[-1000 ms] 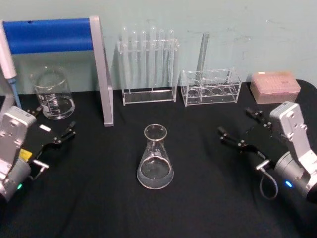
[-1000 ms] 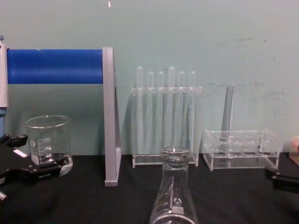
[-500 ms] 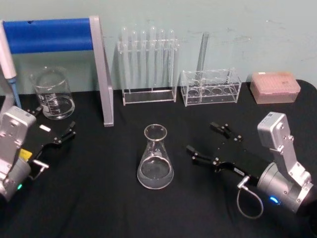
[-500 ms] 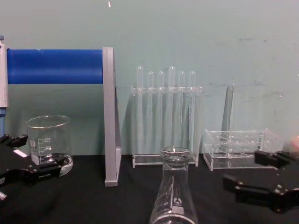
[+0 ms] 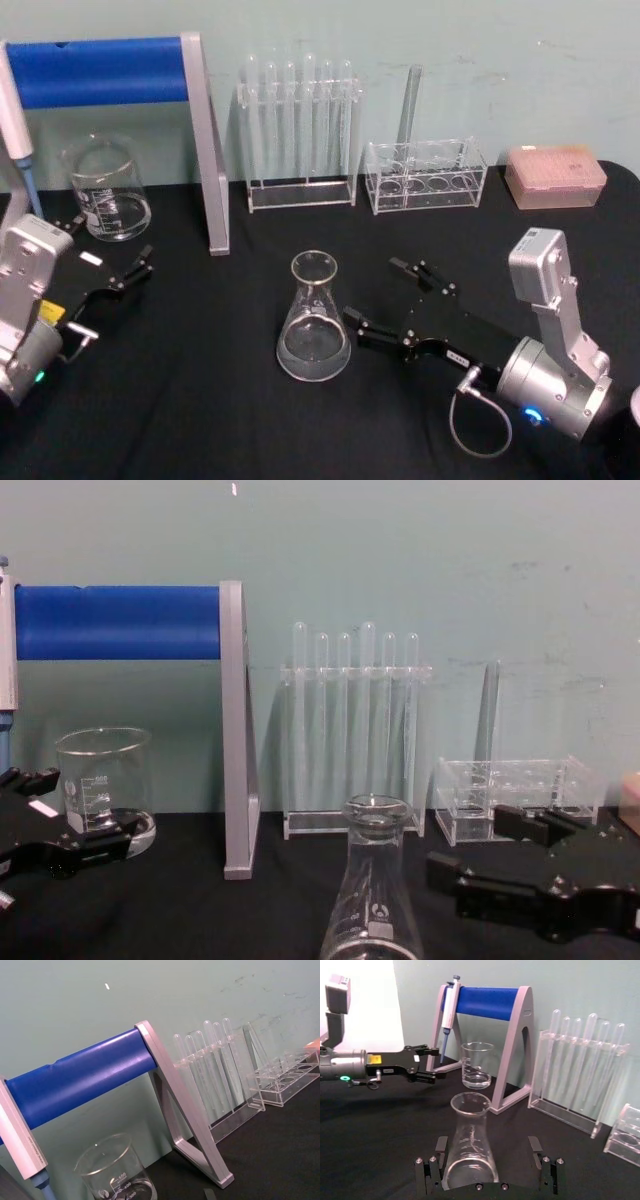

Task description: Grasp the erlenmeyer flask with one hand, shake it three times, then place it back.

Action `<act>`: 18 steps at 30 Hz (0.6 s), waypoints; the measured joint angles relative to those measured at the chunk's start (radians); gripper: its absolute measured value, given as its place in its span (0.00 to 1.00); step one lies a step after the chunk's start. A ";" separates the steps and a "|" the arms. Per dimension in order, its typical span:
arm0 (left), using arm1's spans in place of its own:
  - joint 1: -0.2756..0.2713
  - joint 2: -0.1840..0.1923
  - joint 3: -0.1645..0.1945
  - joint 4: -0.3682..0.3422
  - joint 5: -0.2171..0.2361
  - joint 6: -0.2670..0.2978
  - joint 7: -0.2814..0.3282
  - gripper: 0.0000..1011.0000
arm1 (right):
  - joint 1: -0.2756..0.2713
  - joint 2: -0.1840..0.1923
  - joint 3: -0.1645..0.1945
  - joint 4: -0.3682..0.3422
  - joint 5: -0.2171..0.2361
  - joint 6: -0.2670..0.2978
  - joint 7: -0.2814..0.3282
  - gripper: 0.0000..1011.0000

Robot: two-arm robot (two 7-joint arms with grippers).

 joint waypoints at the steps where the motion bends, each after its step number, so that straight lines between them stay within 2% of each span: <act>1: 0.000 0.000 0.000 0.000 0.000 0.000 0.000 0.99 | 0.000 -0.002 0.000 0.000 0.001 0.002 0.004 0.99; 9: 0.000 0.000 0.000 0.000 0.000 0.000 0.000 0.99 | -0.002 -0.023 0.001 0.007 0.000 0.013 0.033 0.99; 18: 0.000 0.000 0.000 0.000 0.000 0.000 0.000 0.99 | 0.035 -0.068 -0.015 0.059 -0.041 0.016 0.066 0.99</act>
